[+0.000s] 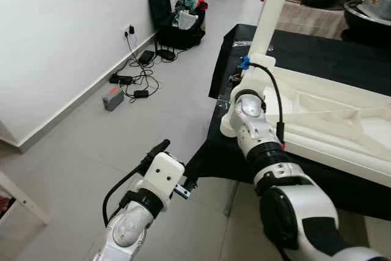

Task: Building children table

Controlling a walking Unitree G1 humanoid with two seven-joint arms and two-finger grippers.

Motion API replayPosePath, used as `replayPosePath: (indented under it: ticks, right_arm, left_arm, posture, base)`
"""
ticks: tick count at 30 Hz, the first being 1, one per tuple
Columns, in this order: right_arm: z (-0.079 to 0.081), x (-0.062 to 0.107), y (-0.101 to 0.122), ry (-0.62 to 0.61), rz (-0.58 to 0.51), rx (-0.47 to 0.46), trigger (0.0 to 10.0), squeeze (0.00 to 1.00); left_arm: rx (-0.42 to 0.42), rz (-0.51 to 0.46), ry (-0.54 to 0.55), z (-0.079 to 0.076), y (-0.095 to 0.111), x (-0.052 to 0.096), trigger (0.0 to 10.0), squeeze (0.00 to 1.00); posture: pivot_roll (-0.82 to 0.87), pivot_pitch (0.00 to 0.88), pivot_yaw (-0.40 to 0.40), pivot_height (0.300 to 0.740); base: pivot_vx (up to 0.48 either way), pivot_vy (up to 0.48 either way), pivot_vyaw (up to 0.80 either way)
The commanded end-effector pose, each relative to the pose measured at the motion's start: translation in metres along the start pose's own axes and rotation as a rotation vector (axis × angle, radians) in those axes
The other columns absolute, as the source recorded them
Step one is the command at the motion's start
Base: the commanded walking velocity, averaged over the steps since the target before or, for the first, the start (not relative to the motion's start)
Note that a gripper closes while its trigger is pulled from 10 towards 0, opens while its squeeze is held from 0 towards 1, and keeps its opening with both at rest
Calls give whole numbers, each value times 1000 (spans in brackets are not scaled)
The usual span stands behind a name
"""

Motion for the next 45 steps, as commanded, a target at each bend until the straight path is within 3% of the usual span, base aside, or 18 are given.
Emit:
replayPosePath:
  ticks: [1,6,7,11,12,13,19,22,24,26,29,36,37,38,41,43,44,45]
  right_arm:
    - [-6,0,-4,-6,-4,-3,10000,1000]
    - [-12,-2,4,21,-70,38,10000,1000]
    - [-12,-4,8,94,-97,33,10000,0]
    - [-3,-4,16,397,-146,8,10000,0]
    - [-3,-4,16,397,-146,8,10000,0]
    - [1,-1,17,563,-147,10,10000,0]
    - [-6,-1,25,701,-158,8,10000,0]
    - [0,11,40,990,-179,-69,10000,0]
    - [4,16,38,1067,-164,-62,10000,0]
    - [4,16,38,1067,-164,-62,10000,0]
    - [15,34,32,1322,-130,-41,10000,0]
    - [27,38,22,1352,-91,8,10000,0]
    - [32,37,21,1327,-86,17,0,0]
    - [37,32,21,1245,-103,41,0,0]
    - [38,27,21,1177,-110,66,0,0]
    - [35,22,21,1108,-111,76,0,0]
    - [25,11,21,955,-119,84,0,0]
    - [25,11,21,955,-119,84,0,0]
  left_arm:
    - [-11,19,-1,-1,-5,1,10000,0]
    - [-9,20,0,0,-5,1,10000,0]
    - [-8,20,-1,-1,-5,0,10000,0]
    - [-8,19,0,0,-5,0,10000,0]
    - [-8,19,0,0,-5,0,10000,0]
    - [-8,18,1,0,-5,0,10000,0]
    - [-9,18,2,0,-5,0,10000,0]
    - [-11,18,3,1,-5,0,10000,0]
    - [-12,19,2,1,-5,-1,10000,0]
    - [-12,19,2,1,-5,-1,10000,0]
    - [-13,19,3,1,-5,0,10000,0]
    - [-14,18,4,1,-4,0,10000,0]
    - [-13,17,4,0,-4,0,10000,0]
    - [-11,17,5,0,-4,0,10000,0]
    - [-10,17,5,0,-4,0,10000,0]
    - [-10,18,5,0,-4,0,10000,0]
    - [-9,19,5,0,-5,0,10000,0]
    - [-9,19,5,0,-5,0,10000,0]
  posture:
    - [122,103,-82,740]
    - [117,104,-83,740]
    - [117,104,-83,740]
    - [118,107,-85,740]
    - [118,107,-85,740]
    - [114,107,-82,740]
    - [120,110,-85,740]
    - [120,110,-81,740]
    - [120,110,-80,740]
    - [120,110,-80,740]
    - [125,113,-83,740]
    - [127,112,-85,740]
    - [125,117,-87,740]
    - [126,116,-86,740]
    - [126,116,-86,740]
    - [123,115,-87,740]
    - [122,110,-85,740]
    - [122,110,-85,740]
  base:
    - [0,0,0]
    - [0,0,0]
    - [0,0,0]
    - [0,0,0]
    - [0,0,0]
    - [0,0,0]
    - [0,0,0]
    - [0,0,0]
    - [0,0,0]
    - [0,0,0]
    - [0,0,0]
    - [0,0,0]
    - [0,0,0]
    - [0,0,0]
    - [0,0,0]
    - [0,0,0]
    - [0,0,0]
    - [0,0,0]
Point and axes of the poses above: a point about 5 cm out from each wrist's last joint towards the gripper, its own x axis pointing back from the gripper into the wrist, its own y axis along the axis of the wrist's last joint, z = x × y, the point moved 3 cm from there along -x, pointing out of the wrist towards the gripper, and after that the axes turned 10 degrees about x, right-handed, at the moved point
